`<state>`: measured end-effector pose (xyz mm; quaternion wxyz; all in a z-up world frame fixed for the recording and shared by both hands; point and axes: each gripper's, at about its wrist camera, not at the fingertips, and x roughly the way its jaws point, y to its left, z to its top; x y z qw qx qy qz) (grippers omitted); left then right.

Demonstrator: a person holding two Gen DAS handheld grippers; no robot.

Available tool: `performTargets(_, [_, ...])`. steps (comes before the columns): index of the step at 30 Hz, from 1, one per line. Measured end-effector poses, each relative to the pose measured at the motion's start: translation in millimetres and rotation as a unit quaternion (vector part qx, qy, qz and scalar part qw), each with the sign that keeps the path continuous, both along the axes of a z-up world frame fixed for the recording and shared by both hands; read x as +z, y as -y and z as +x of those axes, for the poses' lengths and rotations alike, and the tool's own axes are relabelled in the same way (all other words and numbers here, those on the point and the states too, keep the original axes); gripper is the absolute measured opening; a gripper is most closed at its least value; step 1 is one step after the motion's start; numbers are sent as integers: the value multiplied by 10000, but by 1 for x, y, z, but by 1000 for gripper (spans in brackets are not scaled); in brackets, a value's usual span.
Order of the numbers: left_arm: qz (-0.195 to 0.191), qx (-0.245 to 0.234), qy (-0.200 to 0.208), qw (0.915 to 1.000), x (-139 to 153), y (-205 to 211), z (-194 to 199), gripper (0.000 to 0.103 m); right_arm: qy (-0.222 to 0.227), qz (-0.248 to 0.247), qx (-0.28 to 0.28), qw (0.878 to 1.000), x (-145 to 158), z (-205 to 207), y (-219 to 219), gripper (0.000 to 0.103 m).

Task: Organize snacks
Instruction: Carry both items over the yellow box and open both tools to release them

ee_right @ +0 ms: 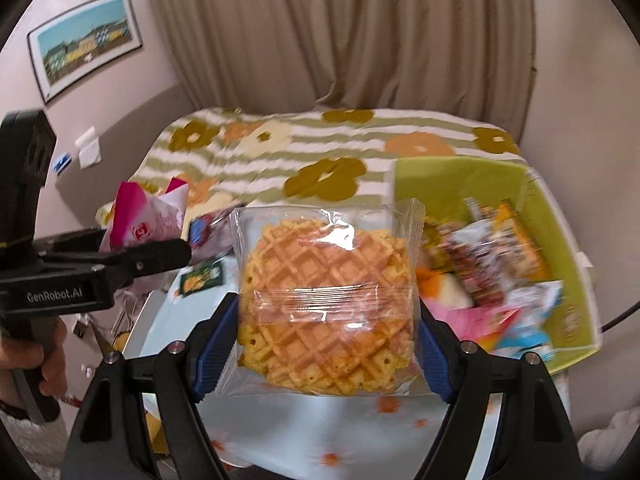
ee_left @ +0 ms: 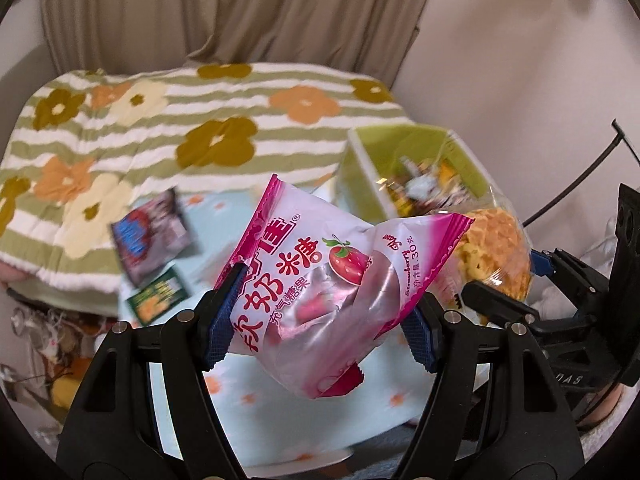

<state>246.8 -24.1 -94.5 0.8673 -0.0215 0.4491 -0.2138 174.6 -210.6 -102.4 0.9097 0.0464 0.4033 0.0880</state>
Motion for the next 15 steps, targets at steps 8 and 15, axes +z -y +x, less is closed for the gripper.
performTargets(8, [-233, -203, -131, 9994, -1, 110, 30, 68, -18, 25, -398, 9992, 14, 17, 104, 77])
performTargets(15, [-60, -329, -391, 9987, -24, 182, 56, 68, -260, 215, -469, 9983, 1, 38, 156, 77])
